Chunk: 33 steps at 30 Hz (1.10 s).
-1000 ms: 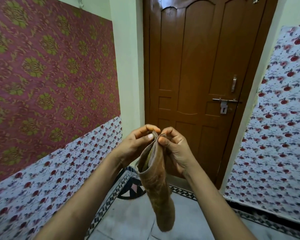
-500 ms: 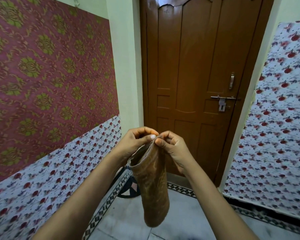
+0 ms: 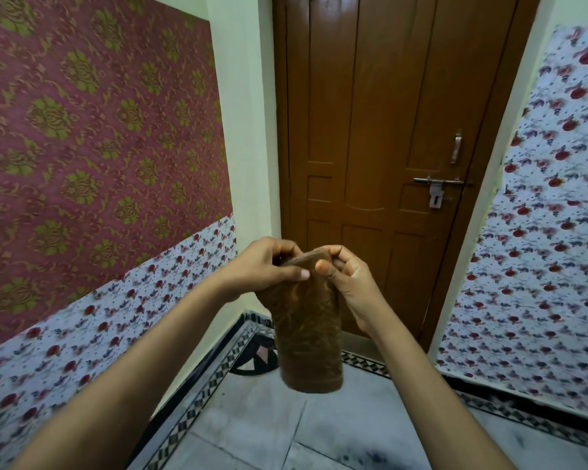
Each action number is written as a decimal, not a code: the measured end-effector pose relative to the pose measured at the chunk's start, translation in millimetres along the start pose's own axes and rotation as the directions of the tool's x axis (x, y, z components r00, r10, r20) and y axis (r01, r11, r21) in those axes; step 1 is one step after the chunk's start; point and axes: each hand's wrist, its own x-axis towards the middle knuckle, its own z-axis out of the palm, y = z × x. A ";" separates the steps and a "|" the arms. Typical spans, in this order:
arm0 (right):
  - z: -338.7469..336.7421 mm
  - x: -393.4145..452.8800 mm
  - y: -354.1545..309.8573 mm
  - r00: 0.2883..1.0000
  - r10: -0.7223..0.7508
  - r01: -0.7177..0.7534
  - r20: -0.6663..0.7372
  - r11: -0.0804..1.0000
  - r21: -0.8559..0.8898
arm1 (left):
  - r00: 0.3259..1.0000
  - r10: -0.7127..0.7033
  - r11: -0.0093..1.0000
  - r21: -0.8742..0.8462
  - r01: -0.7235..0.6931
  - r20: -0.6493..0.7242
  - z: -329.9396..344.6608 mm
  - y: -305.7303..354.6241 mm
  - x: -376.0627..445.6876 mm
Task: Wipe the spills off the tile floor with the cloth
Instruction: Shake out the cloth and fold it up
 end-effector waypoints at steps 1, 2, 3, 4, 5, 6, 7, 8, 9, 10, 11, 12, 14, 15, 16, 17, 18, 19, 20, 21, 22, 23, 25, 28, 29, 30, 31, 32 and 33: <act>-3.0 -2.0 0.6 0.999 0.008 -0.005 0.041 0.998 -0.060 | 0.999 0.050 0.998 0.045 -0.050 -0.001 -2.8 4.8 1.8; -4.9 -3.8 3.1 0.996 0.035 -0.027 0.076 0.993 -0.114 | 0.995 0.095 0.992 0.083 -0.095 0.010 -6.4 10.2 3.7; -5.7 -5.0 8.1 0.992 0.080 -0.064 0.098 0.986 -0.151 | 0.991 0.130 0.985 0.108 -0.133 0.028 -10.7 16.5 5.2; -6.1 -5.5 15.9 0.987 0.129 -0.111 0.099 0.979 -0.168 | 0.987 0.154 0.980 0.116 -0.159 0.046 -15.6 23.8 6.7; -5.1 -6.4 24.2 0.981 0.175 -0.160 0.089 0.974 -0.158 | 0.985 0.166 0.979 0.109 -0.171 0.056 -21.1 30.7 8.0; -3.0 -7.4 33.2 0.974 0.214 -0.204 0.067 0.970 -0.134 | 0.984 0.170 0.980 0.093 -0.175 0.058 -26.7 37.1 8.9; 0.0 -8.9 41.5 0.968 0.248 -0.243 0.044 0.965 -0.101 | 0.985 0.166 0.983 0.075 -0.169 0.048 -33.0 42.5 9.5; 3.1 -11.5 49.0 0.960 0.279 -0.277 0.025 0.959 -0.067 | 0.988 0.155 0.986 0.050 -0.156 0.026 -38.7 47.2 9.7; 5.7 -14.2 55.8 0.951 0.310 -0.309 0.012 0.951 -0.028 | 0.990 0.138 0.990 0.017 -0.138 -0.008 -44.1 50.6 9.6; 7.1 -17.1 61.8 0.942 0.335 -0.335 0.008 0.942 0.006 | 0.992 0.118 0.993 -0.016 -0.119 -0.049 -48.9 52.4 10.0; 8.3 -19.6 67.5 0.936 0.352 -0.352 0.014 0.935 0.035 | 0.991 0.096 0.994 -0.039 -0.100 -0.098 -54.0 53.0 10.0; 7.7 -22.1 73.7 0.933 0.359 -0.360 0.029 0.930 0.071 | 0.985 0.073 0.995 -0.049 -0.082 -0.154 -58.4 52.3 11.1; 5.5 -26.2 84.6 0.930 0.363 -0.366 0.054 0.904 0.220 | 0.965 0.033 0.997 -0.054 -0.049 -0.259 -66.4 48.2 11.9; 3.2 -27.8 88.8 0.927 0.372 -0.368 0.050 0.873 0.319 | 0.955 0.008 0.997 -0.071 -0.031 -0.296 -68.9 44.5 12.0; 0.1 -28.8 92.7 0.922 0.385 -0.367 0.037 0.841 0.397 | 0.945 -0.019 0.996 -0.094 -0.012 -0.326 -70.2 39.7 11.6; -3.5 -29.7 95.3 0.919 0.393 -0.360 0.019 0.819 0.448 | 0.936 -0.048 0.993 -0.114 0.008 -0.349 -71.2 33.9 11.6; -7.2 -30.9 95.9 0.916 0.402 -0.356 -0.001 0.812 0.463 | 0.927 -0.075 0.991 -0.130 0.029 -0.367 -71.1 27.4 11.7; -10.5 -31.8 95.8 0.913 0.406 -0.348 -0.025 0.812 0.469 | 0.917 -0.105 0.988 -0.147 0.051 -0.385 -70.7 20.1 11.4; -14.2 -31.9 96.0 0.911 0.408 -0.336 -0.052 0.811 0.478 | 0.907 -0.131 0.984 -0.165 0.069 -0.401 -70.4 12.1 11.5; -17.3 -32.7 95.7 0.909 0.409 -0.319 -0.080 0.807 0.498 | 0.895 -0.157 0.980 -0.179 0.088 -0.417 -70.6 3.0 11.9; -20.0 -33.8 93.3 0.905 0.413 -0.304 -0.107 0.801 0.516 | 0.885 -0.177 0.977 -0.183 0.107 -0.430 -70.9 -6.4 12.4; -22.7 -34.2 90.7 0.898 0.421 -0.295 -0.128 0.792 0.534 | 0.879 -0.192 0.977 -0.173 0.127 -0.437 -70.4 -15.6 12.4; -27.5 -33.1 85.7 0.884 0.435 -0.272 -0.173 0.778 0.566 | 0.876 -0.214 0.977 -0.110 0.184 -0.432 -66.5 -34.4 12.6; -35.0 -27.4 86.2 0.857 0.478 -0.260 -0.193 0.724 0.639 | 0.863 -0.266 0.960 -0.038 0.277 -0.429 -52.9 -57.8 12.6; -35.8 -26.5 87.2 0.842 0.505 -0.287 -0.189 0.717 0.636 | 0.856 -0.287 0.953 -0.036 0.301 -0.430 -46.8 -64.3 12.8; -35.3 -26.1 88.1 0.823 0.533 -0.325 -0.196 0.724 0.608 | 0.848 -0.309 0.945 -0.040 0.324 -0.430 -40.2 -70.1 12.5; -34.8 -26.1 89.9 0.801 0.559 -0.363 -0.213 0.738 0.569 | 0.843 -0.336 0.936 -0.050 0.348 -0.419 -32.4 -75.2 11.3; -34.5 -25.7 92.4 0.783 0.572 -0.385 -0.245 0.754 0.532 | 0.845 -0.358 0.929 -0.064 0.363 -0.398 -23.4 -79.0 8.9; -34.6 -24.7 96.2 0.768 0.576 -0.390 -0.278 0.767 0.510 | 0.850 -0.378 0.923 -0.083 0.375 -0.367 -12.9 -82.5 5.9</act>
